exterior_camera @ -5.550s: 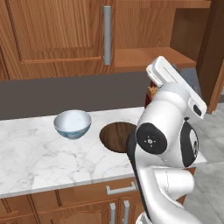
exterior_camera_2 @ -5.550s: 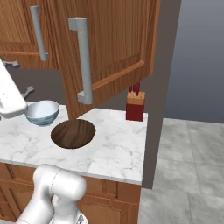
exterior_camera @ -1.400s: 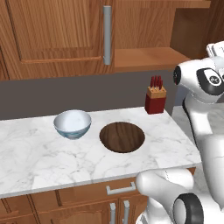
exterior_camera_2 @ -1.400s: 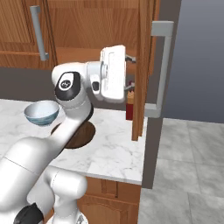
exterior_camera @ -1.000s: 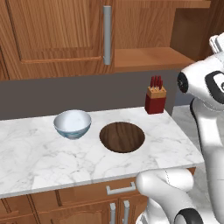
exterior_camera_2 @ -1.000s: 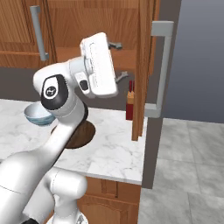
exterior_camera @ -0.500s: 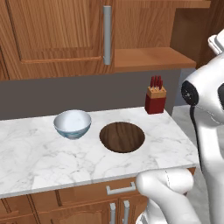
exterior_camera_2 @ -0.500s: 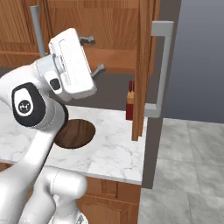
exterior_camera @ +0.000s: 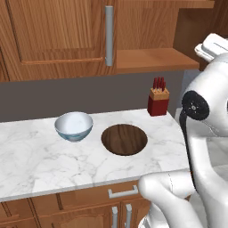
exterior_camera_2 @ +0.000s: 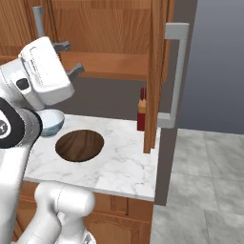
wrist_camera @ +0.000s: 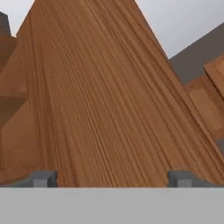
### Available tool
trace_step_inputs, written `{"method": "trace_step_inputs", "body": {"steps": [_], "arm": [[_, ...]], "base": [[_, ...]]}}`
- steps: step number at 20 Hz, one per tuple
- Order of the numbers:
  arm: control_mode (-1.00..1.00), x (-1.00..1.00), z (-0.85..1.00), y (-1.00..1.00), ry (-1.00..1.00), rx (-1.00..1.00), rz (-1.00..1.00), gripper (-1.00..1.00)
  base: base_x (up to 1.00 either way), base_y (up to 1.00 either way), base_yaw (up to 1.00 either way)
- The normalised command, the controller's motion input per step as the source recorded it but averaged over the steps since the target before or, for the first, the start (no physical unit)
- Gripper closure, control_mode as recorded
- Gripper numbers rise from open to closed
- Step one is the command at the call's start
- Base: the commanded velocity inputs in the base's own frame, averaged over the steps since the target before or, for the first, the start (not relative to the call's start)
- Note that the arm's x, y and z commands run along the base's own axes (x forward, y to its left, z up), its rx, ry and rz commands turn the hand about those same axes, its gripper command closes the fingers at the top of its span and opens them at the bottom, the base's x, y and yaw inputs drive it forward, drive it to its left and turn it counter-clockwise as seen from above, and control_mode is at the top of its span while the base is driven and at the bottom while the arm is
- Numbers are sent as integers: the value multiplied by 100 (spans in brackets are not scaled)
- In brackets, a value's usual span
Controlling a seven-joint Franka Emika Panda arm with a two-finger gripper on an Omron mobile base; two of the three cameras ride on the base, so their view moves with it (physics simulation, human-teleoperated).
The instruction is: Open the cabinet. Pick the bowls from the counter and place them in the cabinet. Then close the cabinet.
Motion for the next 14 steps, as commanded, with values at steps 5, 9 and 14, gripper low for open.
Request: {"method": "trace_step_inputs", "body": {"steps": [5, 9, 14], "arm": [[-100, -1, 1, 77, 42, -2, 37, -100], [-100, -12, 14, 89, 25, -2, 45, -100], [-100, 0, -7, 79, 10, 0, 39, -100]], "base": [[0, 0, 0], [0, 0, 0], [0, 0, 0]]}}
